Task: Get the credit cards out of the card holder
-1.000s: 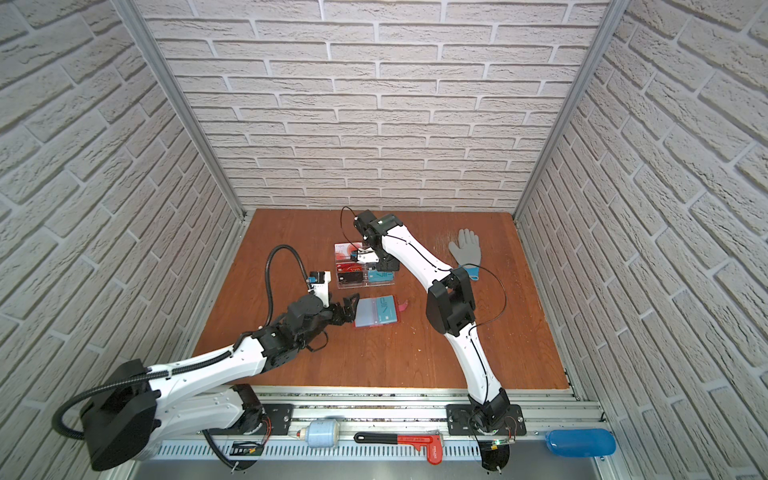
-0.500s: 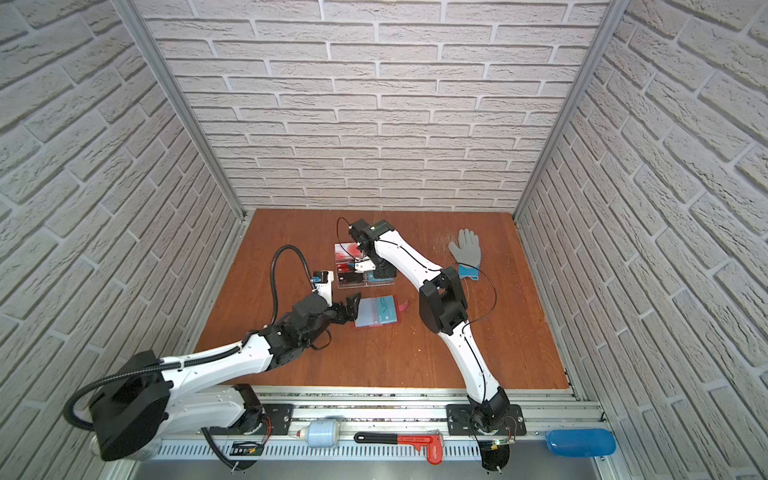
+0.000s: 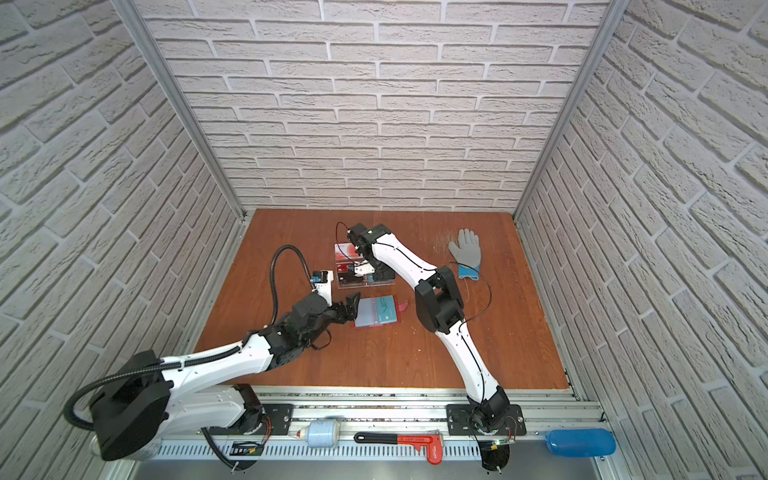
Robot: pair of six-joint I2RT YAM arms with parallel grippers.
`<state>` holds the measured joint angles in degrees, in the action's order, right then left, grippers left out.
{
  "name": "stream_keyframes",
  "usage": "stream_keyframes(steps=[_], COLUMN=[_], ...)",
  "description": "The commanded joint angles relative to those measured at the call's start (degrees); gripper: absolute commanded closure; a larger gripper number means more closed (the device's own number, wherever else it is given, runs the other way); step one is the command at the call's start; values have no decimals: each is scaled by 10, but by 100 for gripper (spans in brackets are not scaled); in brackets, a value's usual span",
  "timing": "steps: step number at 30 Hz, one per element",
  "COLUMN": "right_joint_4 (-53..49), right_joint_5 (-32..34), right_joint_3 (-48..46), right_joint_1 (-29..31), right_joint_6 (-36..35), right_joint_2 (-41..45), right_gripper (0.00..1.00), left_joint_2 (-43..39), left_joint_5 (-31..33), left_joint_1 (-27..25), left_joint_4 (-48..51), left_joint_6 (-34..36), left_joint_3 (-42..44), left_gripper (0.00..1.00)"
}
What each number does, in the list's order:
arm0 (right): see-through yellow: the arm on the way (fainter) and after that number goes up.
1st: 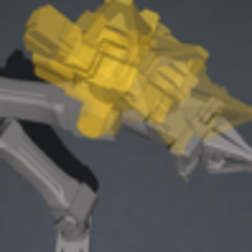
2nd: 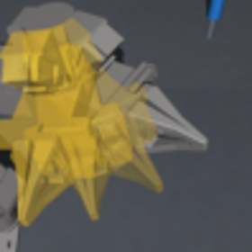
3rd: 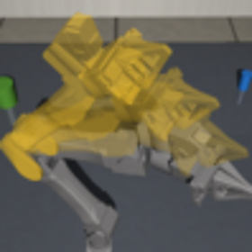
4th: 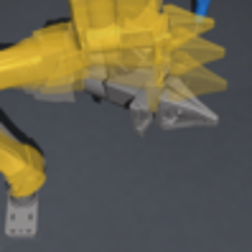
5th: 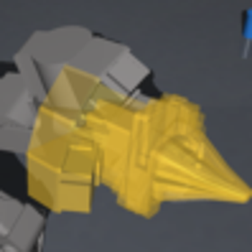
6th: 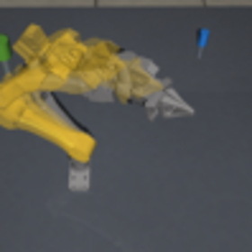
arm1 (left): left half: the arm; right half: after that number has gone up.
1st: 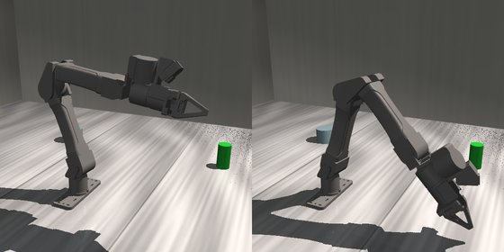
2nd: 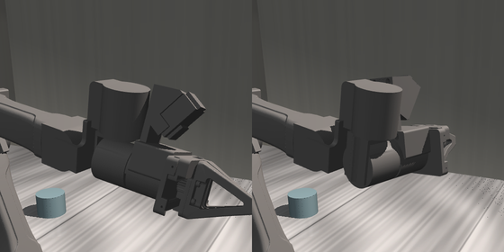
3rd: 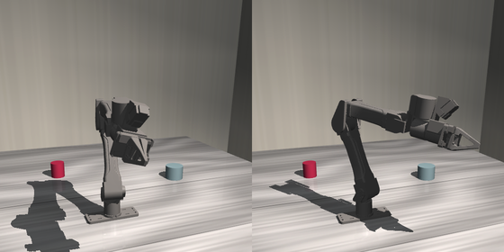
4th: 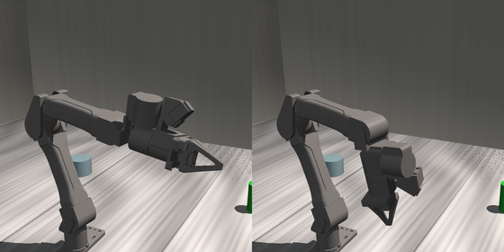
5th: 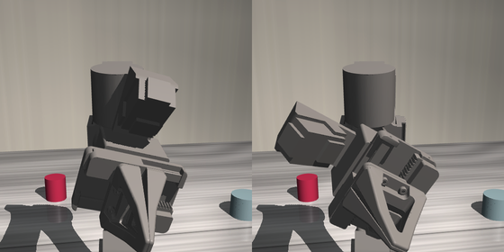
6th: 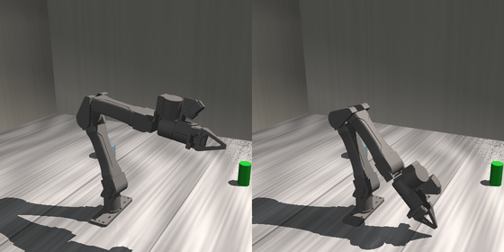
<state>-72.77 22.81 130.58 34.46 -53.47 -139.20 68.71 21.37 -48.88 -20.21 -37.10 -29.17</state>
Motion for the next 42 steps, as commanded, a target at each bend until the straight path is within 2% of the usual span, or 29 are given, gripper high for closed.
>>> stream_keyframes(steps=[1, 21, 42], right_joint_4=[11, 39, 58], right_joint_5=[10, 31, 34], right_joint_3=[-6, -28, -37], right_joint_1=[6, 5, 9], right_joint_6=[-9, -22, -23], right_joint_2=[4, -6, -11], right_gripper=[95, 95, 89], left_joint_2=[5, 14, 23], left_joint_5=[15, 20, 18], left_joint_1=[-1, 5, 5], left_joint_4=[-33, -45, -54], left_joint_6=[6, -2, -8], left_joint_3=[9, 18, 20], left_gripper=[2, 2, 2])
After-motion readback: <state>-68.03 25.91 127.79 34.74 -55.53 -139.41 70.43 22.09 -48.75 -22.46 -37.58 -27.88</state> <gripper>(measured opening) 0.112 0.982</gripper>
